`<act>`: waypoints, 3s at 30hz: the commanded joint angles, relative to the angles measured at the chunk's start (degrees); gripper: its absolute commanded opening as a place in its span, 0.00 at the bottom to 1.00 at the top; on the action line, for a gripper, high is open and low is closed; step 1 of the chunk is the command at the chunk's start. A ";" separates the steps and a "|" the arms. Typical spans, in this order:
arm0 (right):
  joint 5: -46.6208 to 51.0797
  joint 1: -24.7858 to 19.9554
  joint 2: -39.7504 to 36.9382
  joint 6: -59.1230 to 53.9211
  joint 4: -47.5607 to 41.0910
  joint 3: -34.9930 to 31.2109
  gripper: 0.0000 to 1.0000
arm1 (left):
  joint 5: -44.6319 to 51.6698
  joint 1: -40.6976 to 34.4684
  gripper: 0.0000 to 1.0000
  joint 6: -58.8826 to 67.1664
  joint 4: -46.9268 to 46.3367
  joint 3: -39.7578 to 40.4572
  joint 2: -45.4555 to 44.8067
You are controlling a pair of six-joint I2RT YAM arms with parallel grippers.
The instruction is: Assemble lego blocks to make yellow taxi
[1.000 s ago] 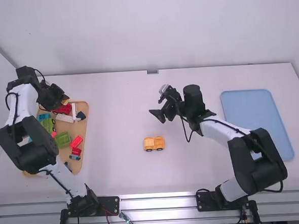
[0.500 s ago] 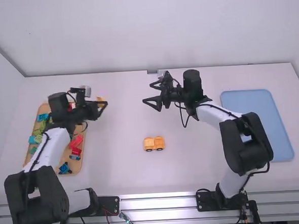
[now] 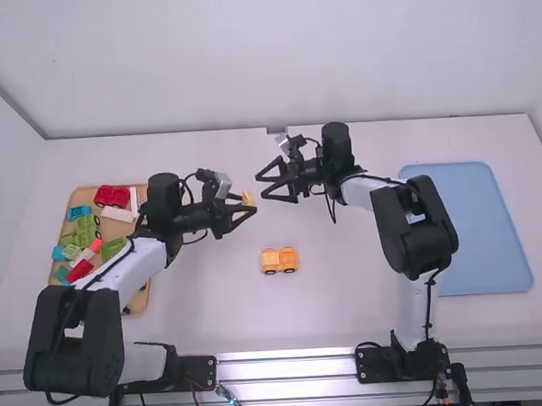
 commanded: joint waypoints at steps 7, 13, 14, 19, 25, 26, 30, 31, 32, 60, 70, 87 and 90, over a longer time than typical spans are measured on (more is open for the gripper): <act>-2.80 0.68 0.52 -4.92 -0.37 1.14 0.81 | 10.91 0.02 0.02 -0.22 9.75 2.49 10.25; -2.78 0.66 0.52 -8.85 -0.46 0.92 0.78 | 15.76 0.02 0.02 -0.20 9.42 7.10 14.91; -2.78 0.66 0.52 -8.83 -0.07 0.76 0.78 | 15.98 0.04 0.02 -0.22 9.46 7.52 15.10; -1.64 0.70 0.55 -8.83 -0.52 0.66 0.67 | 16.33 0.00 0.02 -0.20 9.33 8.96 15.54; -1.64 1.64 0.59 -10.82 -1.25 0.46 0.55 | 14.95 0.00 0.02 -0.22 9.18 8.90 15.54; -1.60 1.79 0.59 -11.04 -1.22 0.46 0.53 | 14.56 0.00 0.02 -0.20 9.05 8.87 15.54; -1.38 2.60 0.59 -11.34 -1.22 0.44 0.48 | 14.53 0.00 0.02 -0.17 9.33 8.74 15.54; -1.42 2.64 0.59 -11.39 -1.25 0.44 0.46 | 14.49 0.00 0.02 -0.02 9.27 8.72 15.54; -1.44 2.49 0.59 -11.41 -1.20 0.44 0.44 | 14.49 0.00 0.02 0.28 9.29 8.74 15.54; -1.44 3.26 0.59 -12.24 -1.20 0.44 0.08 | 6.97 0.00 0.72 -1.46 9.77 8.37 15.54; 18.36 -1.07 0.13 -8.79 -5.07 0.46 0.04 | 5.49 0.04 0.99 -1.40 5.22 8.35 15.54; 83.27 6.21 -14.01 -5.49 -71.41 0.39 0.00 | -6.45 1.92 0.99 -1.68 3.89 8.35 15.54; 83.54 7.15 -13.18 3.63 -71.30 -1.97 0.00 | -6.51 2.01 0.99 -1.64 4.37 8.35 15.54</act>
